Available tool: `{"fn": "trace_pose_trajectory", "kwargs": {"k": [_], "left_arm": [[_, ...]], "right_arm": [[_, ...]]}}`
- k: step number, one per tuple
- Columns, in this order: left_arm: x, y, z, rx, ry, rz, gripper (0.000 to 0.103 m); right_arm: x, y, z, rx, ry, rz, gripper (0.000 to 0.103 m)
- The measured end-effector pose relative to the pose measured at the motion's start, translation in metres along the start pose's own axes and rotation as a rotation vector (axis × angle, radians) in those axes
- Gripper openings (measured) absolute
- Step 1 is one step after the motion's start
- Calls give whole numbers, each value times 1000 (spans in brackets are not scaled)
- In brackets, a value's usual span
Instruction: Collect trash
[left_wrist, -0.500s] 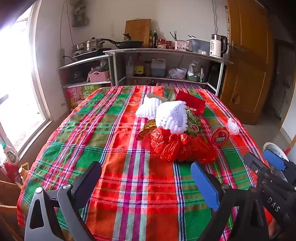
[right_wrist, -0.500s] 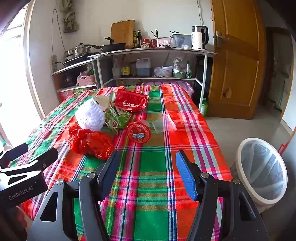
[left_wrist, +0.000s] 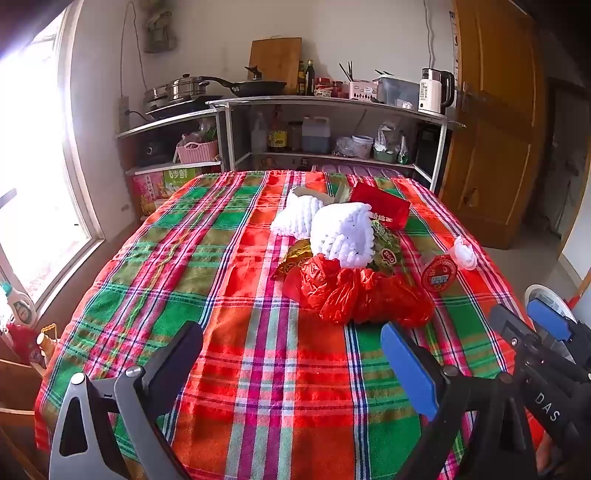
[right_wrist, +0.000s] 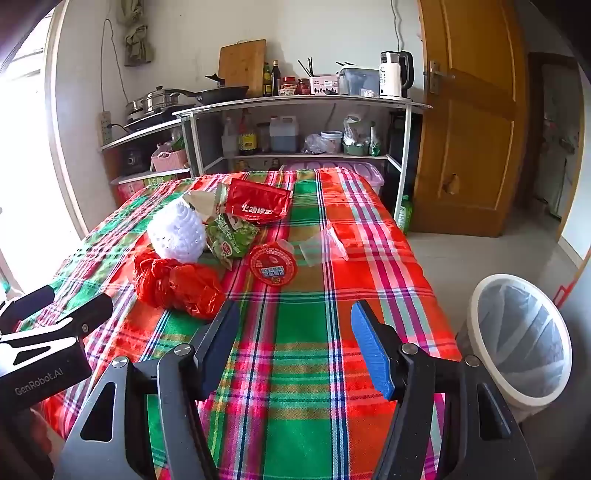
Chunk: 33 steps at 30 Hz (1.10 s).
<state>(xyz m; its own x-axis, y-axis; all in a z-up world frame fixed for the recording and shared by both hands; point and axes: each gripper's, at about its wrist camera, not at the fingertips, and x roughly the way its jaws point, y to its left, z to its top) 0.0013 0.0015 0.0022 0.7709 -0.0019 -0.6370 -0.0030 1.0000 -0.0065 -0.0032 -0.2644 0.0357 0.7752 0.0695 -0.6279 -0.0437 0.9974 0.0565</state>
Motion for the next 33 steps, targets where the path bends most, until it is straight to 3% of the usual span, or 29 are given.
{"fn": "trace_pose_trajectory", "kwargs": {"k": [33], "left_arm": [[-4,-1,-1,-2,-6,4,98]], "right_arm": [[-7,0,-2,9,-3,-8,63]]}}
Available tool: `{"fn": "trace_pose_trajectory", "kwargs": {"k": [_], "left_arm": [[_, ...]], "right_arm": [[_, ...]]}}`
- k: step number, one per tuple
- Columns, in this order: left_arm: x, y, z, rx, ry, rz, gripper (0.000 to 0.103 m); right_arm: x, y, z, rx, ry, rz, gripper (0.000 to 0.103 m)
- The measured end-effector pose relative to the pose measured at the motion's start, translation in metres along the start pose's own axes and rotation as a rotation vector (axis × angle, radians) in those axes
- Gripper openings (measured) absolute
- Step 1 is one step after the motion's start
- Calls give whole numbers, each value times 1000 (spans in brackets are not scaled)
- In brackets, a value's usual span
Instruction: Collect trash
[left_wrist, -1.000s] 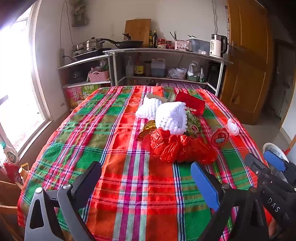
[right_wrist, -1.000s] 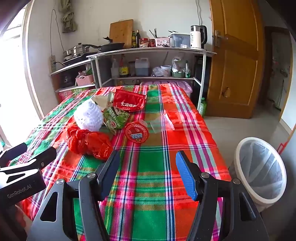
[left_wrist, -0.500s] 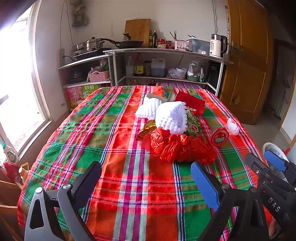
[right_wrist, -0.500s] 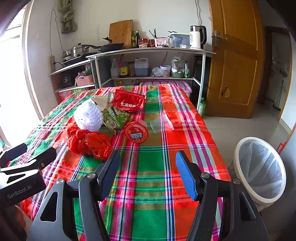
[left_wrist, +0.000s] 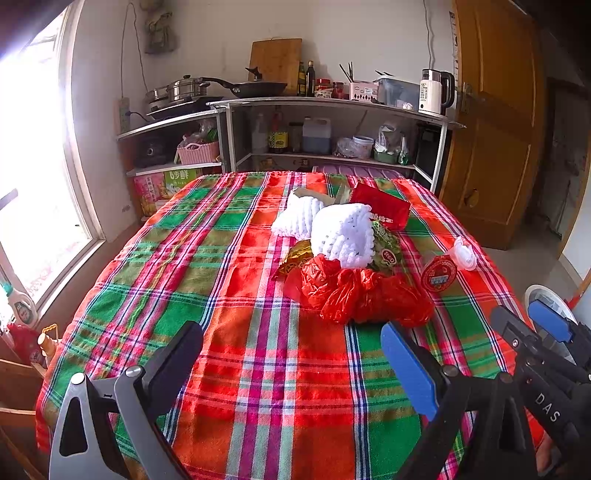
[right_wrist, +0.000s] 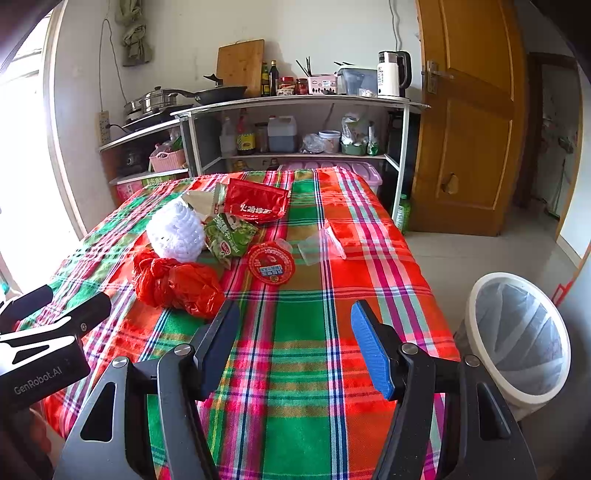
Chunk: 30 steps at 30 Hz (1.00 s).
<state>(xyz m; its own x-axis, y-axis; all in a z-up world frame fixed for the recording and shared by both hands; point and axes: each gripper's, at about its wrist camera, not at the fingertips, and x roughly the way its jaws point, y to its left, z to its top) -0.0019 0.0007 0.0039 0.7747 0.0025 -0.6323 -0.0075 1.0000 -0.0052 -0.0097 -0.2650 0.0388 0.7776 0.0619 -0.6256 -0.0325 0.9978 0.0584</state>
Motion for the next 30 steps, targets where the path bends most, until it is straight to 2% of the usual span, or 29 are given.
{"fn": "trace_pose_trajectory", "kwargs": {"k": [30], "left_arm": [[0,1,0,-1,2,3,98]], "right_arm": [[-1,-1,0,1,1,-3,63]]}}
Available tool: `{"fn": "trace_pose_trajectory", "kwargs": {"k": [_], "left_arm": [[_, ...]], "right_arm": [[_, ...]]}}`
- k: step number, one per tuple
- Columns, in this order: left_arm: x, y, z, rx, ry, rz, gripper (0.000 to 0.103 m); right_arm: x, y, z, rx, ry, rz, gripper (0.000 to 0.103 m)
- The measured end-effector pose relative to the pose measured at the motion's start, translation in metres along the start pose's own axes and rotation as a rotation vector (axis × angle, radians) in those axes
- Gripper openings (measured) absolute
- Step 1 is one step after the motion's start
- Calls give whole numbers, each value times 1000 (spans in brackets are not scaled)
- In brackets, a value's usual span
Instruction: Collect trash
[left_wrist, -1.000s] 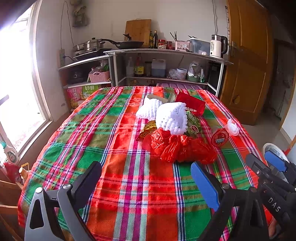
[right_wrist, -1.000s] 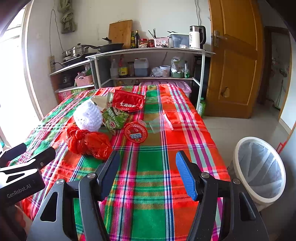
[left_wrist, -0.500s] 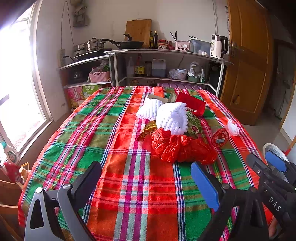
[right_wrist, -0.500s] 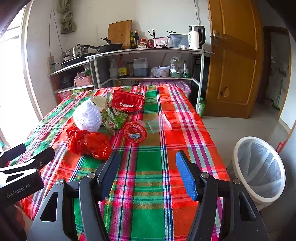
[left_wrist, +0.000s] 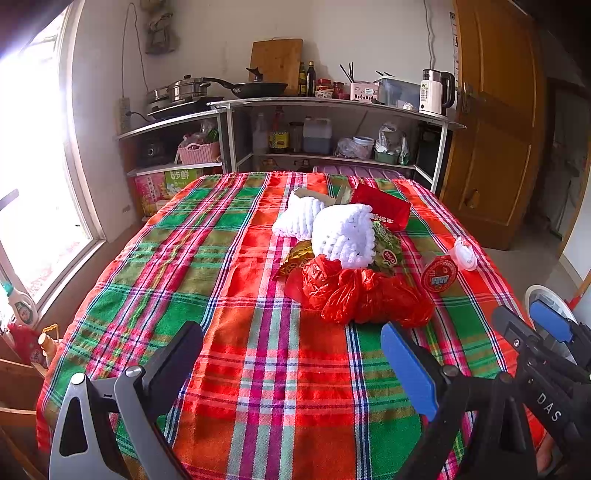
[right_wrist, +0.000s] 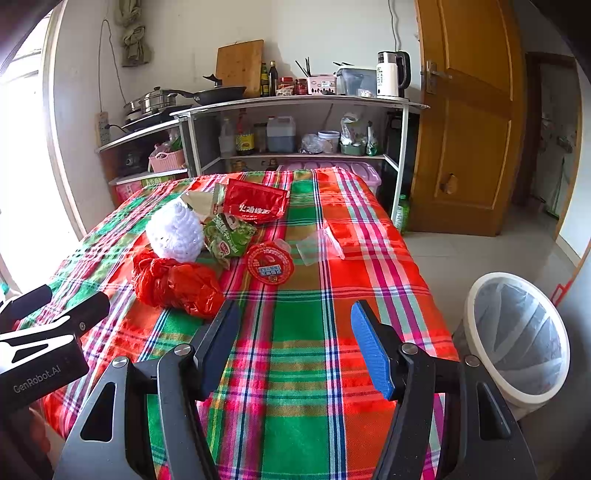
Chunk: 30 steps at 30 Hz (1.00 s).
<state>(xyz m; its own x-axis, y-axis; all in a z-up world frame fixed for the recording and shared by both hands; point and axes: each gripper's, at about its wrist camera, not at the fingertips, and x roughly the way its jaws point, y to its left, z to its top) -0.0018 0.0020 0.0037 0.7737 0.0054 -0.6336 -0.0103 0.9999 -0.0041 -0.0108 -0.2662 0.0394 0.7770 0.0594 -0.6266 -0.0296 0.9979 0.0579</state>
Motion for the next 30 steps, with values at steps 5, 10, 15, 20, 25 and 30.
{"fn": "trace_pose_trajectory", "kwargs": {"k": [5,10,15,20,25,30], "left_arm": [[0,0,0,1,-2,0,98],[4,2,3,0,2,-2,98],[11,7,7,2,8,-3,98],[18,23,13,-27,8,-32,98],[30,51,28,-46,33,-90,98],[37,74,42,-52,36,-144,98]], "right_arm": [[1,1,-1,-4,2,5,63],[5,2,0,-11,9,10,63],[13,6,4,-28,20,29,63],[20,15,12,-63,25,150,63],[44,41,24,-216,53,282,63],[69,63,32,-288,137,442,63]]}}
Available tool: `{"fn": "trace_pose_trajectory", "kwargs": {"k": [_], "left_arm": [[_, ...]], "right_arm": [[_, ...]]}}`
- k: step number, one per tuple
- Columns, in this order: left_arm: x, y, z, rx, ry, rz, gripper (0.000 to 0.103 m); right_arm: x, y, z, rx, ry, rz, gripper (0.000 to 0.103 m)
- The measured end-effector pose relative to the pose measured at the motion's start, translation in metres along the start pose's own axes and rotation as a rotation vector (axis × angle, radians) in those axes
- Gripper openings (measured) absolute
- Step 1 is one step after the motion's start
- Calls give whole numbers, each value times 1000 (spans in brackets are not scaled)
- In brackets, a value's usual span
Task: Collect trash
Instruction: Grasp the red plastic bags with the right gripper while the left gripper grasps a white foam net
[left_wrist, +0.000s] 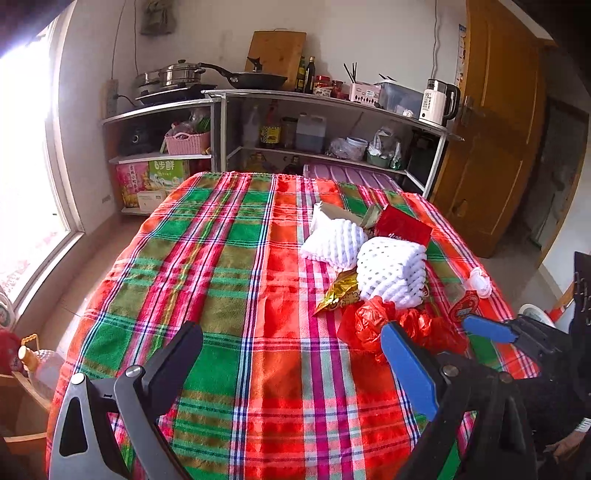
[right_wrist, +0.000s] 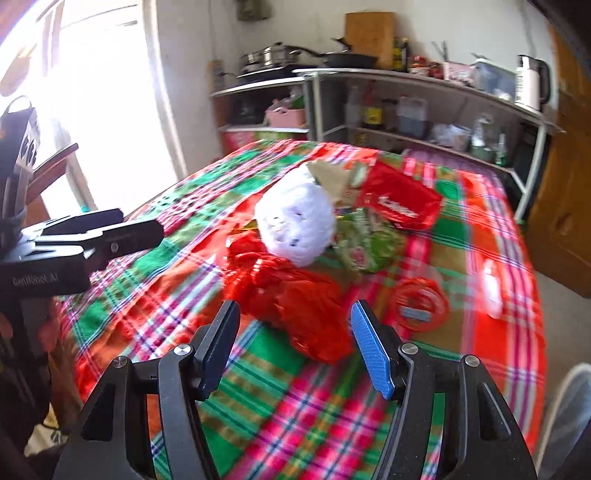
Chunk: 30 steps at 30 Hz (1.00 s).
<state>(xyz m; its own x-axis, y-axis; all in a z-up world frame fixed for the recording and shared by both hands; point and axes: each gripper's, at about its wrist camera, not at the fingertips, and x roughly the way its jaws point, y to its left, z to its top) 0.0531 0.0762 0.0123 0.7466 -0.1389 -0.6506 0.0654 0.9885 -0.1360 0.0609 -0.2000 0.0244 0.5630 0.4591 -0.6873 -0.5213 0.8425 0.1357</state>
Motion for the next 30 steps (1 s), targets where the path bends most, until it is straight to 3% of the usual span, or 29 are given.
{"fn": "trace_pose_trajectory", "kwargs": {"k": [9,16,18,26,30], "left_arm": [[7,27,10,-83,12,-61,98],[12,29,10,-98,22,-57,98],[13,27,10,-102,21,-69,98],[16,20,11,-97,44,-137,98],[20,9,12,-85,57,-182,98]], "right_arm": [[33,8,11,-92,76,63,63],[44,9,9,-115,105,64,62],[42,13,10,-152,103,33,49],[18,13,-1,-175,62,48,43],[-8,-2,-8,-126,20,-6,43]]}}
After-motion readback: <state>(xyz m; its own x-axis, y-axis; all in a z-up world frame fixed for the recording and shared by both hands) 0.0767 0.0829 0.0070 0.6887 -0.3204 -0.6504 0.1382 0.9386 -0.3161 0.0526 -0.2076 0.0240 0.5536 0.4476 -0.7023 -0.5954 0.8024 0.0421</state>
